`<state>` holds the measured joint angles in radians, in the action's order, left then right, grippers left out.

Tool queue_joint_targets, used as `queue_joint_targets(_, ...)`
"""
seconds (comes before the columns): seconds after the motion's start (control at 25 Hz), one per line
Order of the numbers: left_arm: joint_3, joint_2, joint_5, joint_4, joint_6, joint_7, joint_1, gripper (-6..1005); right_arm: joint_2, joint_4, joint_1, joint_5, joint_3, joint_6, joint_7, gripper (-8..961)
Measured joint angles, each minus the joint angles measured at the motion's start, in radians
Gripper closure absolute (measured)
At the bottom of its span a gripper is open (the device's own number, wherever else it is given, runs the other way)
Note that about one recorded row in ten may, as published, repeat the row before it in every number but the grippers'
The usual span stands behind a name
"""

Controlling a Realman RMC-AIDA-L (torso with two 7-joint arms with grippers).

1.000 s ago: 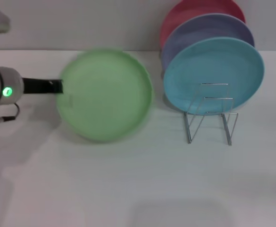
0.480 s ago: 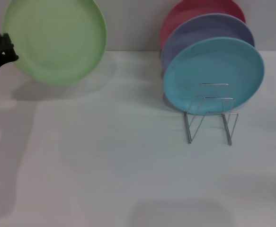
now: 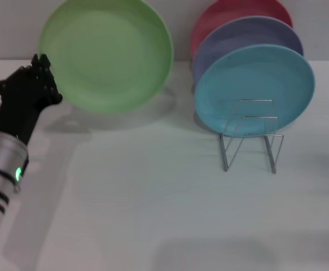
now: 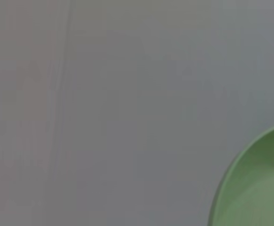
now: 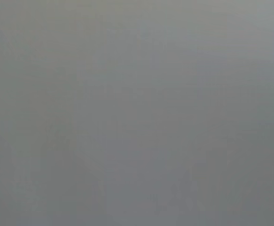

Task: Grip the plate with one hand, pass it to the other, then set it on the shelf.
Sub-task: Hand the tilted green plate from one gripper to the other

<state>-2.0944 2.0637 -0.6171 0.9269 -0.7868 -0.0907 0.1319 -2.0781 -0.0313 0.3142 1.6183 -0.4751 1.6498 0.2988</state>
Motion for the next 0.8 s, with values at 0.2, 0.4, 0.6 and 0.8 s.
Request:
queue_joint_targets(0.2, -0.133, 0.011, -0.027, -0.111, -0.221, 0.032, 0.001, 954, -0.001, 0.014, -0.029, 0.0, 0.135, 0.104, -0.001, 329)
queue_joint_targets(0.4, -0.283, 0.014, -0.192, -0.116, -0.277, -0.061, -0.003, 951, -0.002, 0.058, -0.041, 0.0, 0.227, 0.136, -0.01, 329)
queue_joint_targets(0.6, -0.475, 0.015, -0.435, -0.101, -0.39, -0.251, 0.023, 949, -0.002, 0.137, -0.045, 0.002, 0.308, 0.128, -0.083, 329)
queue_joint_targets(0.8, -0.526, 0.016, -0.502, -0.062, -0.435, -0.349, 0.011, 947, -0.002, 0.304, -0.043, 0.011, 0.343, 0.091, -0.286, 329)
